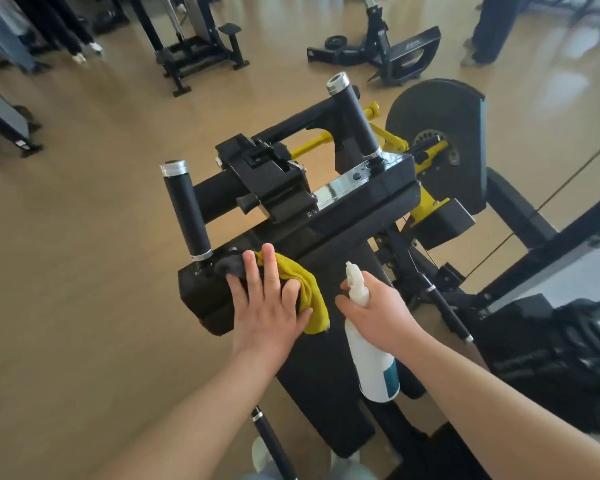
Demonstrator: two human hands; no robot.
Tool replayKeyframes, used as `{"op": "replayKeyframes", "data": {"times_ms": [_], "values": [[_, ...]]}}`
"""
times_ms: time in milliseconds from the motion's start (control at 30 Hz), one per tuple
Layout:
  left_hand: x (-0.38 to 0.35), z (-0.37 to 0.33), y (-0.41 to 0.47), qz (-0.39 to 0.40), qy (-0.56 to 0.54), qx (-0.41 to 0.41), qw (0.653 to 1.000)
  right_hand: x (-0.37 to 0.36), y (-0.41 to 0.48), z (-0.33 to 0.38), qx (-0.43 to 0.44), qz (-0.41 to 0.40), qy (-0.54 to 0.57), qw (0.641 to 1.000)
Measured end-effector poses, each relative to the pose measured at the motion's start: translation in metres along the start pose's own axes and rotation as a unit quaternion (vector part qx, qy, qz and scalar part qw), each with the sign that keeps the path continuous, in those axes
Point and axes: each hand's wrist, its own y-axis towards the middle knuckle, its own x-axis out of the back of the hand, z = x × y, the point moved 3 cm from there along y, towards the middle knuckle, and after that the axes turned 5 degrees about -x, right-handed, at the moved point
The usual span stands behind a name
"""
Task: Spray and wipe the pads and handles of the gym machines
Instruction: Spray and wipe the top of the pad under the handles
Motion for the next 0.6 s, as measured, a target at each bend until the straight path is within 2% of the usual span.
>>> {"op": "replayKeyframes", "data": {"times_ms": [133,333,600], "values": [[-0.005,-0.020,0.034,0.075,0.064,-0.036,0.995,0.012,0.009,-0.015,-0.029,-0.024,0.040,0.998],[0.006,-0.066,0.088,0.111,0.118,-0.135,0.978,0.038,0.031,-0.032,-0.064,-0.065,0.064,0.994],[0.016,-0.133,0.169,0.074,0.206,-0.231,0.948,0.077,0.045,-0.056,-0.085,-0.081,0.087,0.989]]}}
